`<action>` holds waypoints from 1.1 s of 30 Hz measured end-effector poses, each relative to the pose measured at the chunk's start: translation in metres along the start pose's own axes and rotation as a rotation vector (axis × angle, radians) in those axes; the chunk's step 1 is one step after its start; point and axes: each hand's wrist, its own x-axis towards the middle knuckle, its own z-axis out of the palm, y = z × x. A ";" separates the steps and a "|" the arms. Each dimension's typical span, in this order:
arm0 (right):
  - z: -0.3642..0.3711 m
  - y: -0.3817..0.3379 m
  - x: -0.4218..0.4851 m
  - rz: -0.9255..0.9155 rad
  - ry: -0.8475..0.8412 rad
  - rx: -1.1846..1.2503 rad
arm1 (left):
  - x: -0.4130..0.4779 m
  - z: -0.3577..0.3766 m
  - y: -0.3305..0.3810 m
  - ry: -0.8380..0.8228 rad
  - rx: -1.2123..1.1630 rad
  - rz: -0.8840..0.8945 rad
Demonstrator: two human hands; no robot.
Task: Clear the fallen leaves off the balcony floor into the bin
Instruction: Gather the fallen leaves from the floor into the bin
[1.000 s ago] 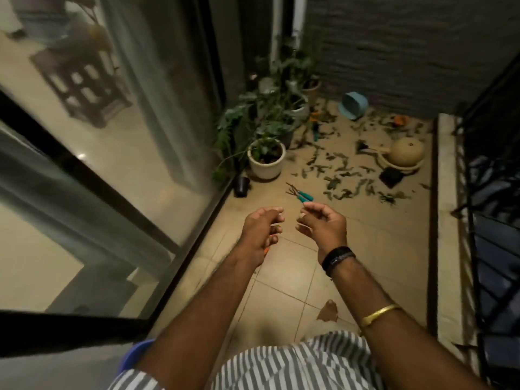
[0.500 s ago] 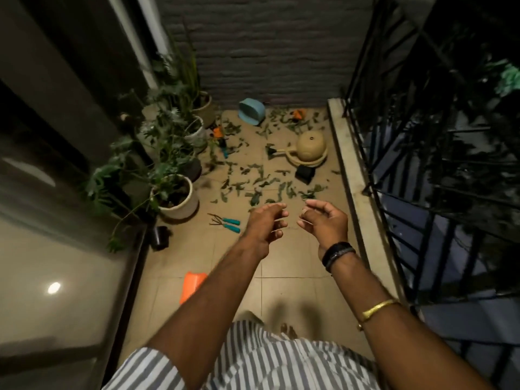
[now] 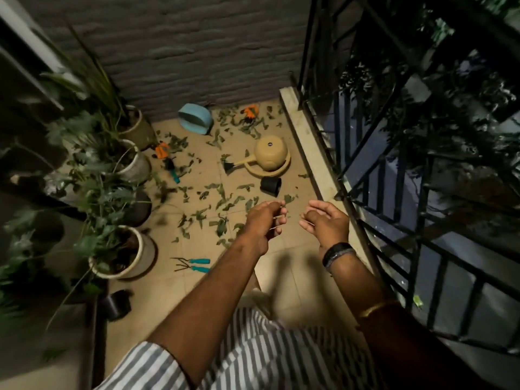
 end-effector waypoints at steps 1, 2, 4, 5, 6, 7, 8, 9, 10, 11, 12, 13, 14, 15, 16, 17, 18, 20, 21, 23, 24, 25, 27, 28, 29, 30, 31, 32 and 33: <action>0.009 -0.008 0.016 0.012 0.013 0.009 | 0.017 0.004 0.014 -0.008 0.009 -0.009; 0.017 -0.016 0.033 0.021 0.025 0.011 | 0.033 0.009 0.028 -0.014 0.016 -0.016; 0.031 -0.030 0.065 0.029 0.050 -0.002 | 0.065 0.019 0.052 -0.009 0.025 -0.043; 0.036 -0.036 0.082 0.031 0.061 -0.008 | 0.079 0.025 0.063 -0.004 0.031 -0.053; 0.040 -0.041 0.101 0.033 0.072 -0.026 | 0.094 0.033 0.074 -0.001 0.034 -0.059; 0.043 -0.046 0.122 0.037 0.079 -0.052 | 0.111 0.040 0.084 0.001 0.030 -0.065; 0.046 -0.049 0.145 0.040 0.074 -0.074 | 0.129 0.047 0.091 0.007 0.022 -0.071; 0.048 -0.051 0.167 0.044 0.057 -0.077 | 0.147 0.054 0.097 0.018 0.016 -0.077; 0.049 -0.051 0.191 0.050 0.042 -0.080 | 0.167 0.061 0.102 0.035 0.015 -0.083; 0.050 -0.050 0.216 0.056 0.035 -0.098 | 0.189 0.069 0.105 0.057 0.016 -0.090; 0.050 -0.048 0.241 0.070 0.033 -0.131 | 0.211 0.075 0.107 0.085 0.013 -0.098; 0.051 -0.046 0.266 0.088 0.028 -0.162 | 0.233 0.082 0.107 0.110 0.000 -0.104; 0.052 -0.043 0.292 0.100 0.014 -0.184 | 0.256 0.088 0.106 0.132 -0.021 -0.110; 0.052 -0.039 0.322 0.098 -0.001 -0.219 | 0.281 0.096 0.106 0.149 -0.041 -0.117; 0.052 -0.032 0.351 0.090 -0.005 -0.265 | 0.306 0.103 0.103 0.164 -0.056 -0.132; 0.052 -0.024 0.380 0.085 0.005 -0.324 | 0.331 0.108 0.098 0.179 -0.063 -0.154; 0.051 -0.013 0.408 0.086 0.019 -0.376 | 0.358 0.113 0.090 0.190 -0.063 -0.178; 0.050 0.015 0.465 0.091 0.045 -0.471 | 0.412 0.121 0.070 0.195 -0.063 -0.213; 0.048 0.031 0.492 0.073 0.054 -0.530 | 0.438 0.123 0.057 0.199 -0.061 -0.233; 0.048 0.064 0.543 0.041 0.020 -0.661 | 0.489 0.122 0.027 0.208 -0.061 -0.265; 0.046 0.082 0.567 0.038 0.008 -0.731 | 0.513 0.120 0.011 0.202 -0.066 -0.277; 0.043 0.100 0.591 0.035 0.007 -0.793 | 0.537 0.117 -0.006 0.190 -0.086 -0.287; 0.037 0.136 0.645 0.048 -0.006 -0.881 | 0.585 0.110 -0.043 0.189 -0.130 -0.310; 0.033 0.154 0.671 0.042 -0.015 -0.927 | 0.606 0.106 -0.063 0.210 -0.140 -0.333; 0.031 0.173 0.697 0.032 -0.038 -0.985 | 0.624 0.101 -0.082 0.230 -0.151 -0.354; 0.030 0.191 0.722 0.026 -0.071 -1.047 | 0.642 0.096 -0.101 0.247 -0.174 -0.372; 0.030 0.208 0.747 0.032 -0.103 -1.122 | 0.659 0.092 -0.119 0.261 -0.204 -0.383; 0.030 0.226 0.771 0.030 -0.141 -1.196 | 0.674 0.088 -0.136 0.271 -0.235 -0.387; 0.030 0.244 0.794 0.025 -0.192 -1.267 | 0.689 0.084 -0.150 0.276 -0.261 -0.387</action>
